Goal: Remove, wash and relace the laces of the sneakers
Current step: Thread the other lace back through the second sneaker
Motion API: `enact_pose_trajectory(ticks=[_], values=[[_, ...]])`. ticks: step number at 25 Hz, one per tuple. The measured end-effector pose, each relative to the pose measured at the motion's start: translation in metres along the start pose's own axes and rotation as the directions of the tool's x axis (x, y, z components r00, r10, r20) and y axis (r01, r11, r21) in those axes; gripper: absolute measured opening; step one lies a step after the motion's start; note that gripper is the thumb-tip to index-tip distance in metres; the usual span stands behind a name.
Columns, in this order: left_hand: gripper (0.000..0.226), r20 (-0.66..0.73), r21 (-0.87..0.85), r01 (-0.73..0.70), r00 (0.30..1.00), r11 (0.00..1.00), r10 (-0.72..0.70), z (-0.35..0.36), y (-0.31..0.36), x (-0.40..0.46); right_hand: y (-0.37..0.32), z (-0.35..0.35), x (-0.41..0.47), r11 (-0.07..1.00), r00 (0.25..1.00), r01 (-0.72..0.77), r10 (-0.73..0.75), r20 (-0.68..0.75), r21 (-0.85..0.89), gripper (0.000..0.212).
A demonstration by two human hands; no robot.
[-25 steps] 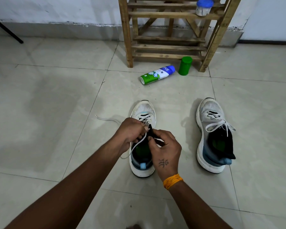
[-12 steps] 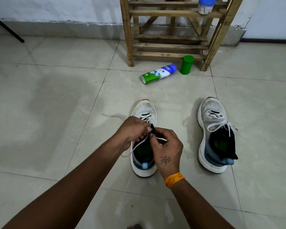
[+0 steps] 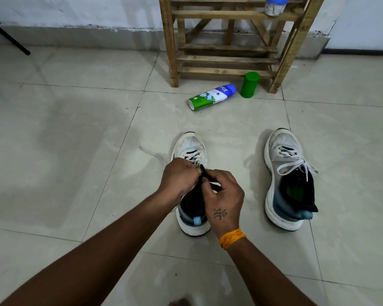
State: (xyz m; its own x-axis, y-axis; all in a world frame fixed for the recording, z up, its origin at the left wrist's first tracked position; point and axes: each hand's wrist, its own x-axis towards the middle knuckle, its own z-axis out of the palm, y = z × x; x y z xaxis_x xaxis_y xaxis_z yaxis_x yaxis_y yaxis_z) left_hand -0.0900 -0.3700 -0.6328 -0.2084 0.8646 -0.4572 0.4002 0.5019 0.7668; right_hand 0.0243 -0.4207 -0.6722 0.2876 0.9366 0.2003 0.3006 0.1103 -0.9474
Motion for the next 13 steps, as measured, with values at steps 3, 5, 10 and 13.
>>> enact_pose_trajectory(ticks=[3,5,10,13], values=[[0.011,-0.002,-0.123,0.012,1.000,0.992,-0.012,0.000,0.000,-0.001,0.001,0.001,0.001,1.000,1.000,0.021,-0.021,0.010,-0.020,0.019],[0.007,0.019,-0.276,0.087,0.996,0.957,-0.086,-0.002,0.003,-0.005,0.000,0.003,-0.001,0.999,0.999,0.031,-0.031,0.013,-0.030,0.019],[0.015,-0.040,-0.307,0.156,0.983,0.939,-0.177,0.006,0.004,-0.010,0.001,0.007,-0.003,0.997,0.997,0.065,-0.063,0.032,-0.049,0.016],[0.024,-0.107,-0.318,0.131,0.979,0.939,-0.172,0.010,0.001,-0.013,0.001,0.005,-0.002,0.996,0.996,0.074,-0.072,0.046,-0.042,0.015]])
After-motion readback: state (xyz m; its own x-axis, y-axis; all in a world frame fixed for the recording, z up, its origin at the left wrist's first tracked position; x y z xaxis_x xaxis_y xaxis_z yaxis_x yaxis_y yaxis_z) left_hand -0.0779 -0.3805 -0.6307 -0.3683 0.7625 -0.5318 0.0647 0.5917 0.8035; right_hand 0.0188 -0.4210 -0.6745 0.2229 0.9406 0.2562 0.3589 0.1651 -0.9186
